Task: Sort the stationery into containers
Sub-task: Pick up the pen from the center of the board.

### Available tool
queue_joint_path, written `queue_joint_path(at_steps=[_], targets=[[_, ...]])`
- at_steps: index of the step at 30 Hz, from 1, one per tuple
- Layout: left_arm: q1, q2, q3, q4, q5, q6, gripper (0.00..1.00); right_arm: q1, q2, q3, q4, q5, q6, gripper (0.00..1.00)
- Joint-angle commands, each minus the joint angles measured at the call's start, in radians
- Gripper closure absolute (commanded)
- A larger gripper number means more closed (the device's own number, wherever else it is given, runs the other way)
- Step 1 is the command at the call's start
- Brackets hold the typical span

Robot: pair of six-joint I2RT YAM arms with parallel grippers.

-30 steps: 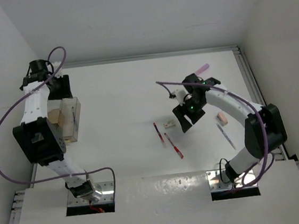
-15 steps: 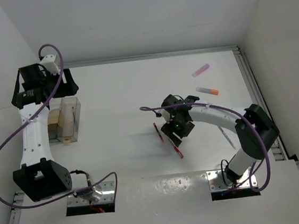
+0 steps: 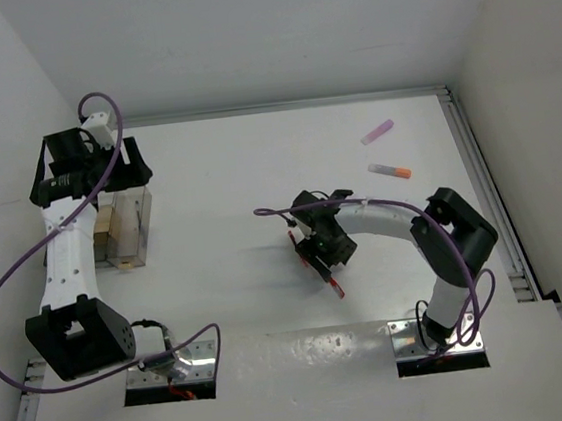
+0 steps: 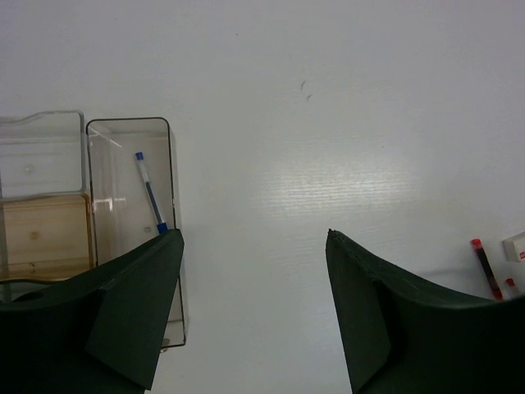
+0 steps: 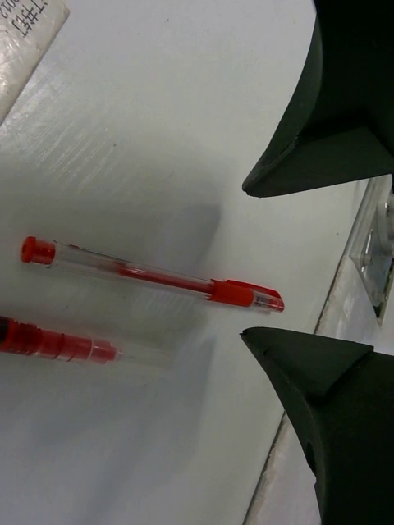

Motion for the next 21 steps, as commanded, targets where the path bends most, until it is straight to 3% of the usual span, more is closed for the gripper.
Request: queue_joint_path(at_steps=[1, 14, 16, 21], targets=[[-0.002, -0.03, -0.021, 0.042, 0.002, -0.018, 0.23, 0.01, 0.001, -0.01, 0.045, 0.032, 0.035, 0.36], [-0.002, -0.023, -0.033, 0.06, 0.002, -0.032, 0.24, 0.063, 0.084, 0.019, 0.042, 0.07, 0.041, 0.46], [-0.002, -0.023, -0.033, 0.063, 0.0, -0.033, 0.25, 0.061, 0.09, 0.013, 0.049, 0.076, 0.043, 0.52], [-0.002, -0.032, -0.047, 0.08, 0.02, -0.03, 0.25, 0.063, 0.09, -0.007, 0.06, 0.09, 0.041, 0.85]])
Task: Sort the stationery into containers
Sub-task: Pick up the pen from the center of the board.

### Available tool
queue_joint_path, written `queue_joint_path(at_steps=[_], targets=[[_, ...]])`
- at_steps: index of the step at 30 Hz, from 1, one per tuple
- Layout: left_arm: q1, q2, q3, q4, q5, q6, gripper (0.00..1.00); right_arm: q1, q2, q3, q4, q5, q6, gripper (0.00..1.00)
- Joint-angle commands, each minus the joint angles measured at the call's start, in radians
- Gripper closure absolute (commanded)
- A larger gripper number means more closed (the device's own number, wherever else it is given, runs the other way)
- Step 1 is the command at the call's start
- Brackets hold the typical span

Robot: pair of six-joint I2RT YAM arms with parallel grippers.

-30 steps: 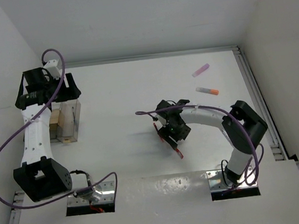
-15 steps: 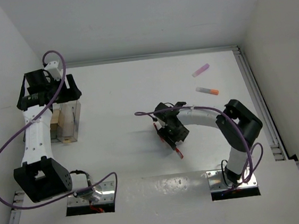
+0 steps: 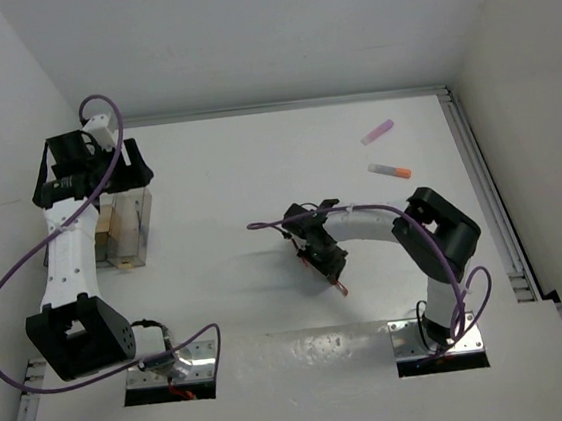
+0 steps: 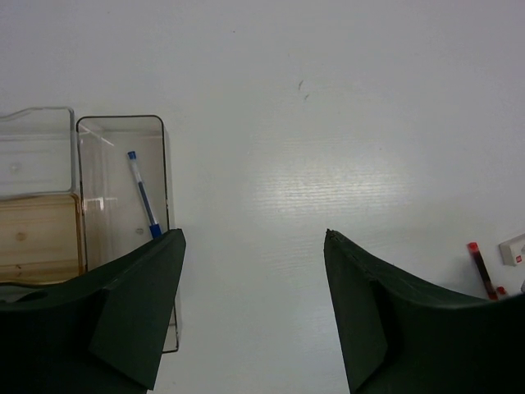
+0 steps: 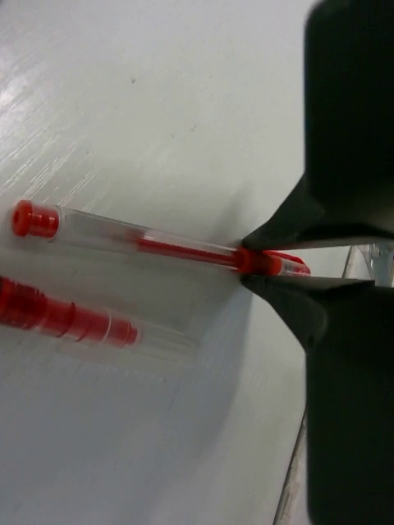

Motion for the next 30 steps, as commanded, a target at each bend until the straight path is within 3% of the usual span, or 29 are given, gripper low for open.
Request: queue_joint_path(at_steps=[1, 3, 6, 10, 12, 13, 14, 15, 16, 17, 20, 23, 25, 30], targets=[[-0.002, -0.034, -0.015, 0.051, 0.05, -0.008, 0.25, -0.002, 0.004, -0.002, 0.023, 0.052, 0.006, 0.89], [-0.002, -0.043, -0.03, 0.064, 0.099, -0.002, 0.26, -0.013, -0.008, -0.002, 0.016, 0.015, -0.007, 0.99], [0.002, -0.071, -0.067, 0.097, 0.235, -0.01, 0.27, -0.045, -0.072, 0.01, -0.018, -0.075, -0.061, 1.0], [0.0, -0.149, -0.186, 0.205, 0.642, -0.048, 0.27, -0.119, -0.192, 0.05, -0.023, -0.212, -0.167, 1.0], [0.0, -0.2, -0.333, 0.421, 0.758, -0.203, 0.27, -0.166, -0.24, 0.129, -0.037, -0.326, -0.193, 1.0], [-0.002, -0.262, -0.392, 0.66, 0.815, -0.292, 0.27, -0.188, -0.247, 0.207, -0.05, -0.365, -0.193, 1.0], [-0.009, -0.29, -0.453, 0.781, 0.825, -0.482, 0.27, -0.206, -0.254, 0.255, -0.053, -0.413, -0.172, 1.0], [-0.015, -0.324, -0.546, 0.884, 0.825, -0.563, 0.26, -0.25, -0.252, 0.304, -0.06, -0.527, -0.152, 1.0], [-0.026, -0.364, -0.574, 1.037, 0.816, -0.636, 0.25, -0.263, -0.249, 0.403, -0.051, -0.574, -0.13, 1.0], [-0.055, -0.375, -0.588, 1.089, 0.812, -0.725, 0.24, -0.272, -0.24, 0.454, -0.04, -0.612, -0.077, 1.0], [-0.161, -0.381, -0.54, 1.112, 0.774, -0.747, 0.24, -0.285, -0.212, 0.614, 0.081, -0.741, 0.053, 1.0], [-0.244, -0.37, -0.486, 1.118, 0.733, -0.787, 0.27, -0.28, -0.198, 0.633, 0.195, -0.803, 0.223, 1.0], [-0.323, -0.356, -0.481, 1.202, 0.675, -0.864, 0.28, -0.257, -0.201, 0.605, 0.371, -0.844, 0.325, 1.0], [-0.377, -0.295, -0.467, 1.362, 0.625, -1.042, 0.31, -0.214, -0.2, 0.59, 0.445, -0.87, 0.373, 1.0]])
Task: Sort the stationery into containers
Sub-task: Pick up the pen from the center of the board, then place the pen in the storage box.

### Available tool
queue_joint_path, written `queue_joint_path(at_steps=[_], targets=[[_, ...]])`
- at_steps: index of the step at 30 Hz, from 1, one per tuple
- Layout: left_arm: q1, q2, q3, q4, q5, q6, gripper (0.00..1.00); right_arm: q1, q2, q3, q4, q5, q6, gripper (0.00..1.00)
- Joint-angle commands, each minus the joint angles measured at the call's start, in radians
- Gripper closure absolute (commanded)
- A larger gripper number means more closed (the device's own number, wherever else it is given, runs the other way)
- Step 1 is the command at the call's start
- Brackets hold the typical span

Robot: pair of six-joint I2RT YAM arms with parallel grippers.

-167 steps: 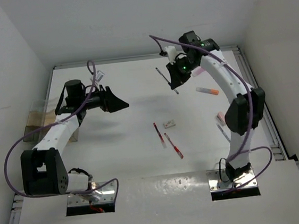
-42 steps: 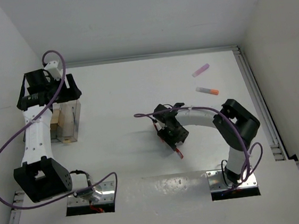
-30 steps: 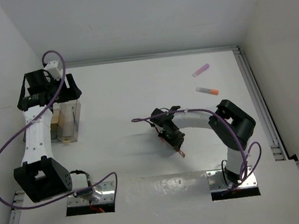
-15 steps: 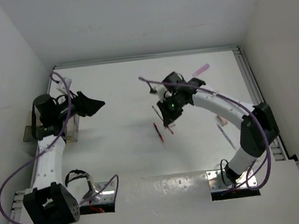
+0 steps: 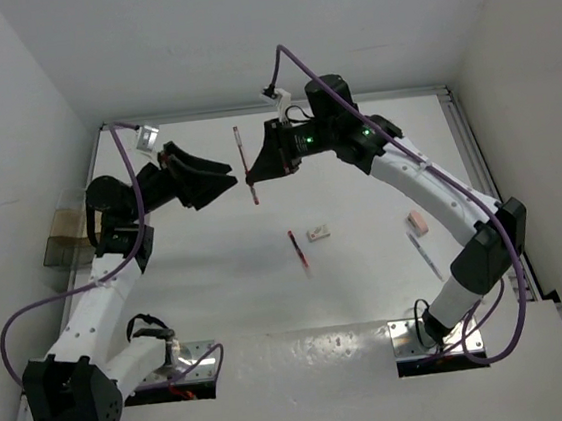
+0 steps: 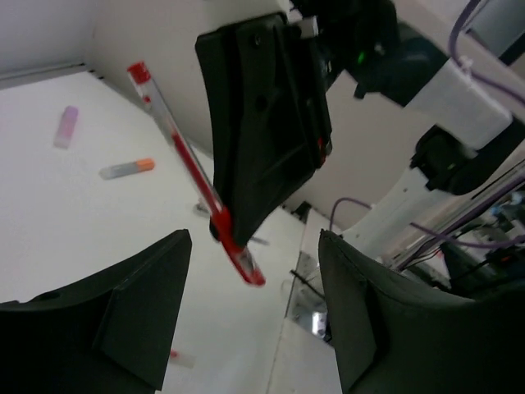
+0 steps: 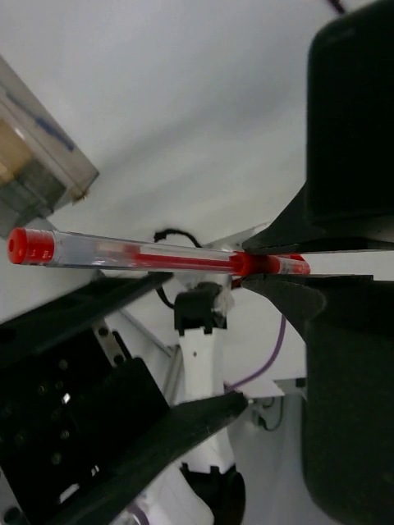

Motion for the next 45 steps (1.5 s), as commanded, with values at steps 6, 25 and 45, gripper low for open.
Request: queue_joint_path(at_steps=[6, 25, 45], targets=[[-0.08, 0.067, 0.08, 0.125, -0.112, -0.117, 0.35, 0.048, -0.024, -0.009, 0.139, -0.096, 0.088, 1.0], [0.151, 0.278, 0.623, -1.171, -0.296, 0.644, 1.0, -0.064, -0.056, -0.032, -0.102, -0.026, -0.089, 0.25], [0.383, 0.696, 0.689, -1.306, -1.045, 1.15, 1.0, -0.179, -0.047, -0.365, -0.379, 0.281, -0.456, 0.3]])
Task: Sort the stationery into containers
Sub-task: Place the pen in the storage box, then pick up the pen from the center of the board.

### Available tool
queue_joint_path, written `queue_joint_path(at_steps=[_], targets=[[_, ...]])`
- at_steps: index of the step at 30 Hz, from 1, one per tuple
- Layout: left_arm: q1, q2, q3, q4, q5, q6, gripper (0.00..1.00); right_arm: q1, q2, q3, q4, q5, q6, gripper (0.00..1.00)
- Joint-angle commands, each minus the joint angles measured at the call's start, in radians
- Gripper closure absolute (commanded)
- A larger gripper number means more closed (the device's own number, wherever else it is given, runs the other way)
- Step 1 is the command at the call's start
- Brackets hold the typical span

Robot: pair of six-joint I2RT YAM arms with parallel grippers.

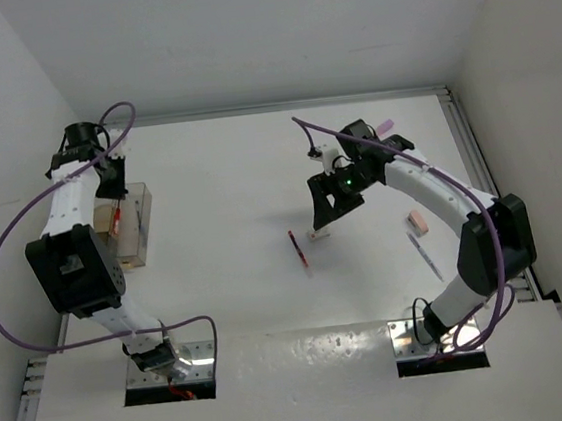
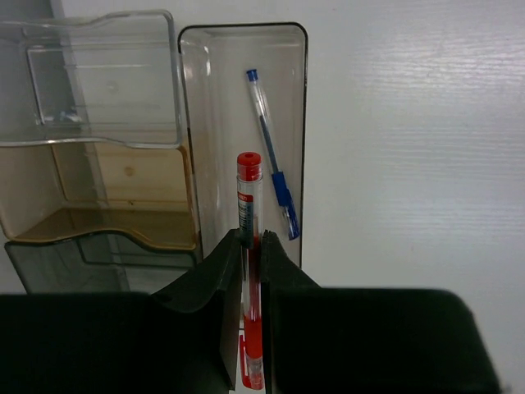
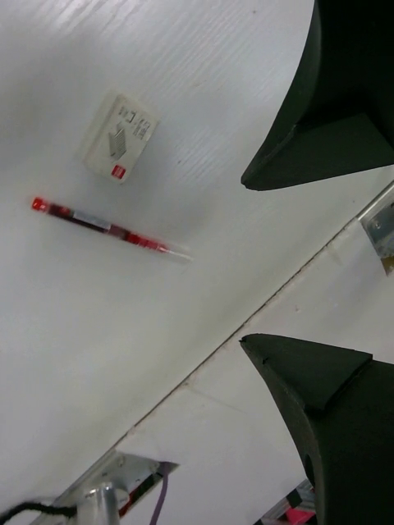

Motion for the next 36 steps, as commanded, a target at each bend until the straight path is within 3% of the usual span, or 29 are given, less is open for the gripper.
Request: queue_joint_path(at_steps=[1, 8, 13, 14, 18, 24, 25, 27, 28, 36], targets=[[0.01, 0.01, 0.004, 0.072, -0.043, 0.032, 1.0, -0.012, -0.005, -0.018, 0.019, 0.033, -0.02, 0.3], [0.016, 0.061, -0.053, 0.118, -0.074, -0.02, 1.0, -0.015, 0.016, -0.082, 0.051, 0.048, 0.026, 0.33], [0.016, 0.082, -0.074, 0.135, -0.071, -0.048, 0.84, -0.015, 0.041, -0.089, 0.058, 0.048, 0.035, 0.33], [0.016, 0.084, -0.076, 0.135, -0.065, -0.048, 0.72, -0.014, 0.045, -0.089, 0.06, 0.059, 0.04, 0.33], [0.013, 0.059, -0.053, 0.13, -0.027, -0.048, 0.48, 0.017, 0.053, -0.092, 0.075, 0.134, 0.069, 0.35], [0.014, -0.126, -0.038, 0.206, 0.053, -0.066, 0.44, 0.139, 0.064, -0.105, 0.111, 0.289, 0.155, 0.43], [0.008, -0.155, -0.041, 0.235, 0.076, -0.071, 0.3, 0.156, 0.067, -0.105, 0.111, 0.305, 0.163, 0.44], [-0.001, -0.247, -0.05, 0.274, 0.098, -0.083, 0.15, 0.204, 0.085, -0.102, 0.112, 0.34, 0.181, 0.44], [-0.012, -0.275, -0.064, 0.281, 0.107, -0.085, 0.0, 0.222, 0.09, -0.101, 0.114, 0.354, 0.189, 0.44], [-0.05, -0.415, -0.073, 0.255, 0.136, -0.12, 0.0, 0.315, 0.205, -0.083, 0.132, 0.435, 0.239, 0.51]])
